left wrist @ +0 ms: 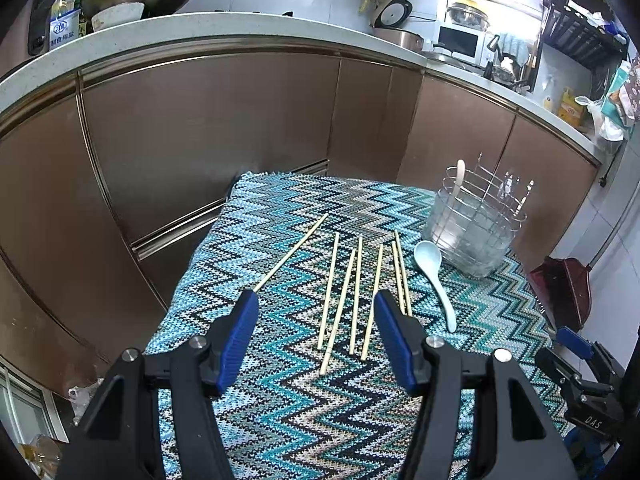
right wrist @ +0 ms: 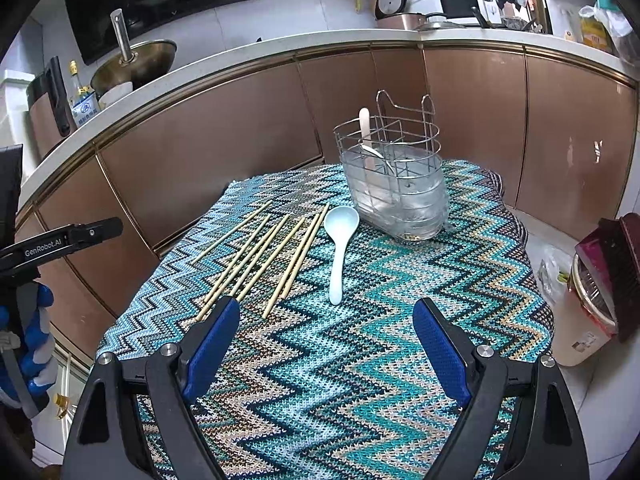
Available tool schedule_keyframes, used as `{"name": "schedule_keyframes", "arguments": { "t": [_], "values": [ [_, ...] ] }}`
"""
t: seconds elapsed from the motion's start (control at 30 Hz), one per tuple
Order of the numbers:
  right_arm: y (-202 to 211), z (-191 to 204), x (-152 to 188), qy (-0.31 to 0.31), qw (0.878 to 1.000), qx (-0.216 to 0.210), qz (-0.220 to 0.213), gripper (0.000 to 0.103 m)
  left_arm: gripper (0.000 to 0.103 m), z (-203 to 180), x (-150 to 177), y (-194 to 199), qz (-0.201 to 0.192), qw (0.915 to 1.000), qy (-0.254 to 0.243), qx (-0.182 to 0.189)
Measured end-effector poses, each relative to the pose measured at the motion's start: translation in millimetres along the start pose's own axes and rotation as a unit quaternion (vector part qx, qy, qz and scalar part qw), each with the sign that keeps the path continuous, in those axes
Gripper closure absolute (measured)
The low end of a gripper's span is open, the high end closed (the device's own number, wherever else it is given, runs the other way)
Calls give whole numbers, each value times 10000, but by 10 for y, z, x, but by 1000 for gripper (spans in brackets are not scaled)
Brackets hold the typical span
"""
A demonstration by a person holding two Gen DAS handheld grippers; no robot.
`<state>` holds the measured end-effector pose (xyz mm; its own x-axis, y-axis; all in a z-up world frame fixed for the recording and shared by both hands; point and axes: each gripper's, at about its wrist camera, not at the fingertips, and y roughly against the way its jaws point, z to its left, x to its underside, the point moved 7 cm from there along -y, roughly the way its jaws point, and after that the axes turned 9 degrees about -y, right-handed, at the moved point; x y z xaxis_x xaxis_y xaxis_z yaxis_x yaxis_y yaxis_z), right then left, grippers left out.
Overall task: Organize utensils
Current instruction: 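Withdraw both tools from the holder and move toward the remaining utensils, then grasp a chopstick with the left tool while the right tool grasps the white ladle spoon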
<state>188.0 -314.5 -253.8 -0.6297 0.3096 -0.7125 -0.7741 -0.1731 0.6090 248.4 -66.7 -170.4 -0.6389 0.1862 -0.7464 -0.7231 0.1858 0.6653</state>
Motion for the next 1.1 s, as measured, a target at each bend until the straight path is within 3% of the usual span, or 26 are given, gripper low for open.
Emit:
{"name": "schedule_keyframes", "arguments": {
  "t": [0.33,0.57,0.77,1.1],
  "values": [
    [34,-88,-2,8,9998,172,45,23,45,398,85,-122,103,9997,182,94],
    [-134,-75,-3,61,9995,151,289,46,45,776,194,-309,310,9986,395,145],
    [-388,32,-35,205,9985,82,496,55,45,870,216,-543,508,9975,368,322],
    [-846,98,-316,464,9966,208,651,57,46,761,21,-1033,740,9945,107,734]
  ]
}}
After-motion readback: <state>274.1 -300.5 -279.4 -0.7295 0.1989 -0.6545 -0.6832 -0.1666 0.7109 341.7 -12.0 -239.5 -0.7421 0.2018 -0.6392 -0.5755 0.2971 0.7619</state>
